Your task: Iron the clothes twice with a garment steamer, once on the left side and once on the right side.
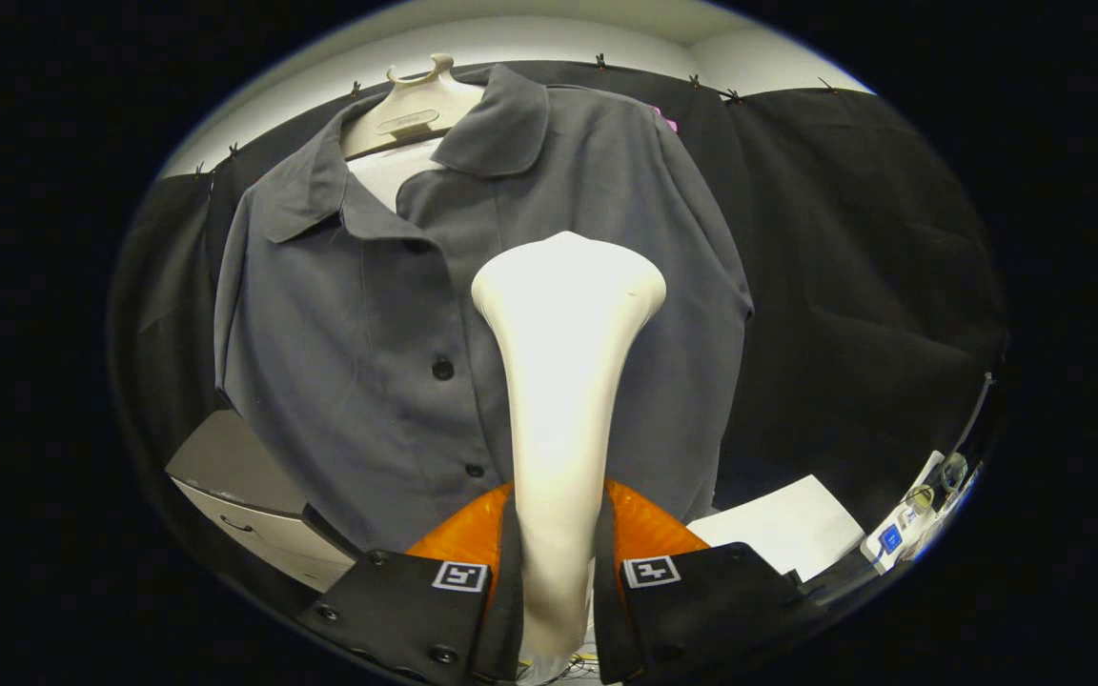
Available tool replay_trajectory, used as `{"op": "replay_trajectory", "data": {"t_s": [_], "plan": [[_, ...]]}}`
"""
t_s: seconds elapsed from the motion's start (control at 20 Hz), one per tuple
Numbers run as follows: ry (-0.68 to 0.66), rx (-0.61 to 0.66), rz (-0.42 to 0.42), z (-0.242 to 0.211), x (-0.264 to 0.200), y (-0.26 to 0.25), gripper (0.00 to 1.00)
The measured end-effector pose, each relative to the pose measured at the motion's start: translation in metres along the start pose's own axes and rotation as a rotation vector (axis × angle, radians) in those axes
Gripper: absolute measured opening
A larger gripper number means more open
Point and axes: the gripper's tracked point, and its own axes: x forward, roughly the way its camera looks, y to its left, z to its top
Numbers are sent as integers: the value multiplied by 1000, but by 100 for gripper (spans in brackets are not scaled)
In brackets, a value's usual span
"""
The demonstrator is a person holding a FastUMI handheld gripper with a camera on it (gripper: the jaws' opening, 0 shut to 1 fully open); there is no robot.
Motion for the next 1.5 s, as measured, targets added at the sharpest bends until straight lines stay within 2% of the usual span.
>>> {"op": "replay_trajectory", "data": {"t_s": [1.5], "plan": [[299,65,2,-196,40,-42,38]]}}
